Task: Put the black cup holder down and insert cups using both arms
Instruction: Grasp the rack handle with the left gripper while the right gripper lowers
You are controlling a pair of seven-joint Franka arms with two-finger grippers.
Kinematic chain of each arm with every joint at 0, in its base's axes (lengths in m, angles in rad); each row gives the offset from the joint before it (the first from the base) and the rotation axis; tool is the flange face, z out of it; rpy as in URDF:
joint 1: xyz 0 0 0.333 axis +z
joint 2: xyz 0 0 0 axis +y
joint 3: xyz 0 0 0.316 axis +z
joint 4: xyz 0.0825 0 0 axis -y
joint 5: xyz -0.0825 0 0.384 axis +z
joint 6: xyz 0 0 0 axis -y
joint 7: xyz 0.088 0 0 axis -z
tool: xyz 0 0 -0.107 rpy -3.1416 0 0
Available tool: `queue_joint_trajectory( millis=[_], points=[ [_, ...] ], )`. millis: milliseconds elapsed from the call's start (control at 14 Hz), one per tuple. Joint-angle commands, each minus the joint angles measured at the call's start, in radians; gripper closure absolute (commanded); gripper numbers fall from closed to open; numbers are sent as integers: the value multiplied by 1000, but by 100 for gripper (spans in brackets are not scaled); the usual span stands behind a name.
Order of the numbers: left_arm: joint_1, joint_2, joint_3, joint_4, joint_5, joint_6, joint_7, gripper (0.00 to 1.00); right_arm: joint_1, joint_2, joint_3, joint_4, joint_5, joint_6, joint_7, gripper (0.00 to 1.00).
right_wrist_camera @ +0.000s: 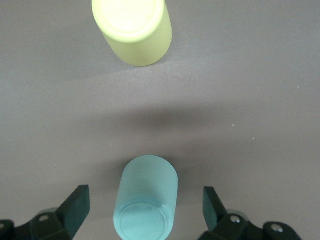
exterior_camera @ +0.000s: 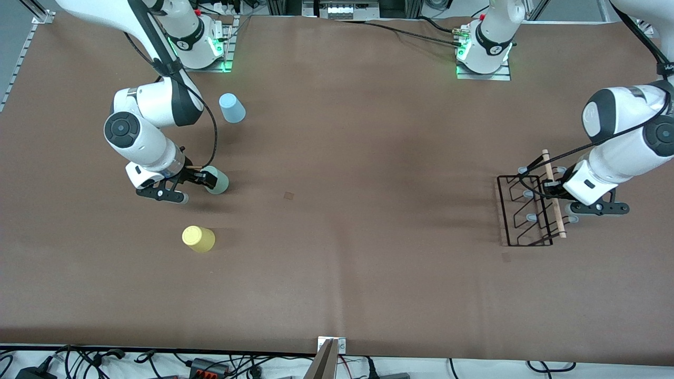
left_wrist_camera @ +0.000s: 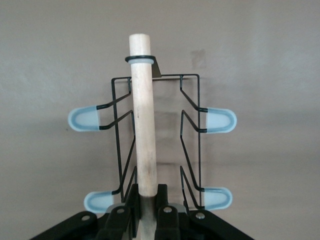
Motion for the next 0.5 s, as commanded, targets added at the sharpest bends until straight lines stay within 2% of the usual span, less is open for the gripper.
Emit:
queue_joint_trajectory(
  millis=[0, 142, 427],
  points=[
    [-11, -15, -71, 173, 19, -209, 0, 98, 5, 5, -4, -20, -17, 26, 24, 0],
    [-11, -15, -146, 224, 11, -267, -21, 98, 10, 2, -4, -75, -17, 95, 25, 0],
    [-11, -15, -293, 230, 5, -270, -199, 98, 13, 4, -4, -120, -17, 160, 33, 0]
  ],
)
